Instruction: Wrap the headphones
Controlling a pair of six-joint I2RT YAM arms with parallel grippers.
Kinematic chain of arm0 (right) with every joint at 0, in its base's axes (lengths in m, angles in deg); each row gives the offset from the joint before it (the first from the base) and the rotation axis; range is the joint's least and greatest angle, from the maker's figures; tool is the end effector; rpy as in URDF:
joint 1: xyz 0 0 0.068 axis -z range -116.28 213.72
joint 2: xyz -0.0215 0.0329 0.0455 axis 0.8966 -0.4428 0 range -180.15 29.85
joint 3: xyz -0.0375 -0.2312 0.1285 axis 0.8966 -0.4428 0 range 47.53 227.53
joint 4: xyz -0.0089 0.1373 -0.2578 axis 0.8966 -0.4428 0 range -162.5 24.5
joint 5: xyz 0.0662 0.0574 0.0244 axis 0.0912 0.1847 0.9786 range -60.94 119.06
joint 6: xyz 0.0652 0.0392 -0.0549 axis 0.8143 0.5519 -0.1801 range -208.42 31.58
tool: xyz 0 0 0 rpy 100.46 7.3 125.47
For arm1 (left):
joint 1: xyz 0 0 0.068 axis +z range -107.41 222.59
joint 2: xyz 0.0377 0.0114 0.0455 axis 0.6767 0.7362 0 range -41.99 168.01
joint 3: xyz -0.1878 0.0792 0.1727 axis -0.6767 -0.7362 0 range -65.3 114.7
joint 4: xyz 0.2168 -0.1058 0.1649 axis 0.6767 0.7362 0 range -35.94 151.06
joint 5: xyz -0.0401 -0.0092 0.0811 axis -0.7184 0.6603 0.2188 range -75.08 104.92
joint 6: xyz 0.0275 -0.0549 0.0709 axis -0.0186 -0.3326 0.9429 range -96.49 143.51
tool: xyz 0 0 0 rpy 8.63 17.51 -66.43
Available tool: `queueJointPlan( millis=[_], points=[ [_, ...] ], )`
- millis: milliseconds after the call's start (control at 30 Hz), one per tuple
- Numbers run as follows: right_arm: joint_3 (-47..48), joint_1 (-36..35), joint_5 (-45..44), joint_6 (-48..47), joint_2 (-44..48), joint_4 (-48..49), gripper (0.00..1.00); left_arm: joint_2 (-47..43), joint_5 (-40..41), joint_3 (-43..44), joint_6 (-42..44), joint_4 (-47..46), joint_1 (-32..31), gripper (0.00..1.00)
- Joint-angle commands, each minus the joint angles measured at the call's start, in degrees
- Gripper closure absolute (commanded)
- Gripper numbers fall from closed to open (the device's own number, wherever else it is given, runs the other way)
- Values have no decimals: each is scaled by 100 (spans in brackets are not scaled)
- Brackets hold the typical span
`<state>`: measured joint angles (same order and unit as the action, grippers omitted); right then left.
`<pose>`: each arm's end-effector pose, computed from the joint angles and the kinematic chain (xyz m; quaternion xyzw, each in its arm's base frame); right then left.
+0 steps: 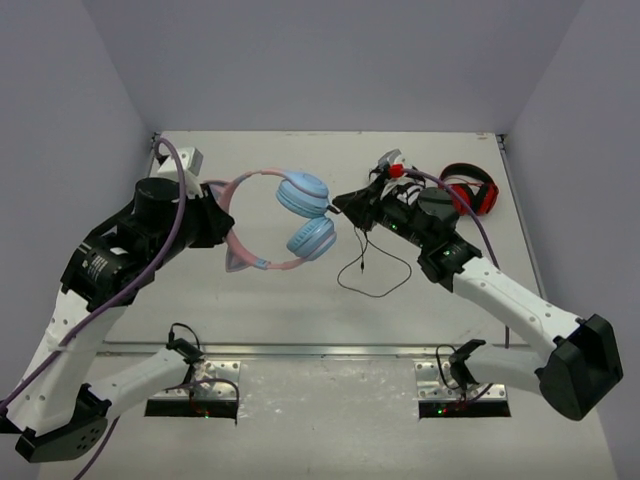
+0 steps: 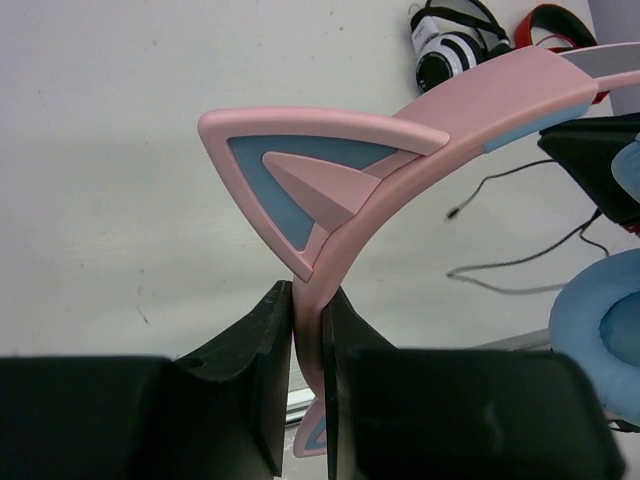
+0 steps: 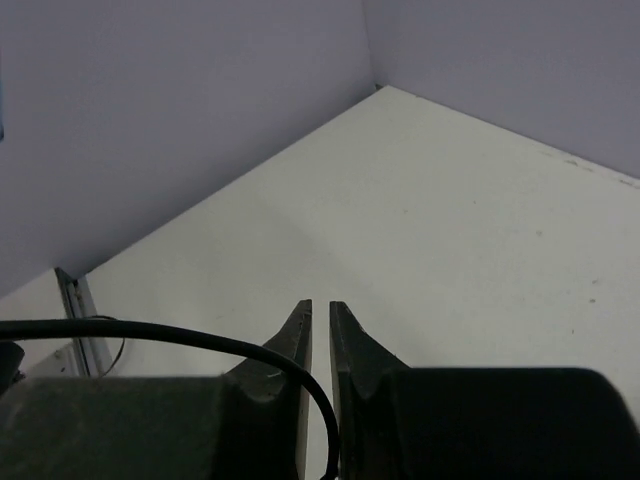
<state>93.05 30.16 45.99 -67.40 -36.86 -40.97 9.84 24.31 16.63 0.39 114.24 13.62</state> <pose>0.2807 0.2157 0.3152 -0.1806 0.6630 0.4196 0.5931 0.1877 -0.0881 0.4285 0.0032 0.8645 -0.1548 0.4783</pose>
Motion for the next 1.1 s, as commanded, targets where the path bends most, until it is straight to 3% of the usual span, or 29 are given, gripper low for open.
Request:
queueJointPlan(
  millis=[0, 133, 200, 367, 433, 467, 500, 633, 800, 867, 900, 933, 1000, 1067],
  points=[
    [-296, -28, -251, -247, 114, 60, 88, -288, 54, 332, -334, -727, -65, 100],
    [-886, -19, -611, -414, 273, 245, 89, -499, 378, 613, -483, -1008, -56, 100],
    [-1114, -10, -752, -475, 335, 192, 97, -578, 852, 929, -554, -1044, -56, 100],
    [-1878, -10, -735, -248, 545, 315, 97, -429, 1740, 1720, -668, -1035, -56, 100],
    [-2037, -19, -586, -133, 642, 245, 82, -367, 1882, 1966, -668, -1113, -47, 100],
    [-2116, -10, -559, -98, 773, 175, 48, -350, 1970, 2011, -651, -1149, -47, 100],
    [-2117, -10, -550, -63, 870, 35, 35, -323, 1892, 2037, -607, -1201, -47, 100],
    [-1628, -19, -217, -133, 1240, -387, 32, 10, 1138, 2020, -449, -1166, -56, 100],
    [-809, -19, 511, -265, 1214, -959, 29, -77, 836, 1458, -519, -1439, -47, 100],
    [-685, -19, 1116, -195, 1292, -855, 20, -51, 950, 1431, -501, -1422, -47, 100],
    [-676, -19, 1938, -194, 1397, -602, 14, -24, 1020, 1457, -501, -1335, -56, 100],
    [-641, -10, 2181, -229, 1451, -608, 1, 45, 1178, 1518, -466, -1290, -56, 100],
    [-448, -10, 2620, -325, 1617, -869, 1, 116, 1328, 1589, -475, -1133, -56, 100],
    [-438, -19, 2090, -283, 1749, -959, 1, 143, 1198, 1537, -440, -1175, -56, 100]
  ],
)
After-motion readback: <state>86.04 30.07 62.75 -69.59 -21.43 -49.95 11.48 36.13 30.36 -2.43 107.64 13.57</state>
